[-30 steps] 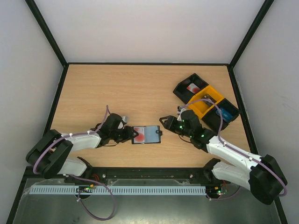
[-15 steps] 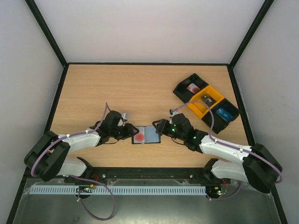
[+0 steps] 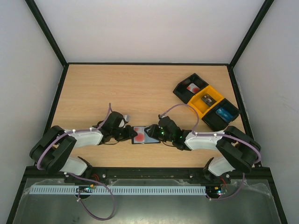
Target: Take the credit cards out of the card holder
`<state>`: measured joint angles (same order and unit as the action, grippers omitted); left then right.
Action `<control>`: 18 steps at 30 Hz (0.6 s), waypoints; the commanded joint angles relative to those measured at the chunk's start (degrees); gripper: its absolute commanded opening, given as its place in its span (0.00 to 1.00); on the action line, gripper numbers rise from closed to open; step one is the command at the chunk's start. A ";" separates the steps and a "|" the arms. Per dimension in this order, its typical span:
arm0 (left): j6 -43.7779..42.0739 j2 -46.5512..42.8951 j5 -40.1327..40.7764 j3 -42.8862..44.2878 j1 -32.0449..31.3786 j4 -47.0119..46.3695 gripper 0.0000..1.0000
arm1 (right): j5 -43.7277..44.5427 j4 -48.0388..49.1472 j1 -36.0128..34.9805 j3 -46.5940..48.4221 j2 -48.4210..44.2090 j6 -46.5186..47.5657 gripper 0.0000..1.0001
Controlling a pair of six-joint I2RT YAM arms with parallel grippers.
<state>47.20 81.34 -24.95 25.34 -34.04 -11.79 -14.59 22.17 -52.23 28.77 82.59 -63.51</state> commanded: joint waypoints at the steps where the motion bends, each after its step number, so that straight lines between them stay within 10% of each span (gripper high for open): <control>1: -2.15 1.41 1.83 1.25 0.41 1.79 0.13 | 0.19 3.95 -1.01 2.45 2.64 -0.33 0.28; 18: -0.40 1.01 3.22 -2.23 0.40 -0.16 0.08 | 0.22 5.77 -1.91 1.98 8.99 1.15 0.26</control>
<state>46.74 82.06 -23.62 24.51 -34.04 -13.08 -16.08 25.28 -53.71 31.31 91.22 -63.44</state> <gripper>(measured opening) 0.080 0.258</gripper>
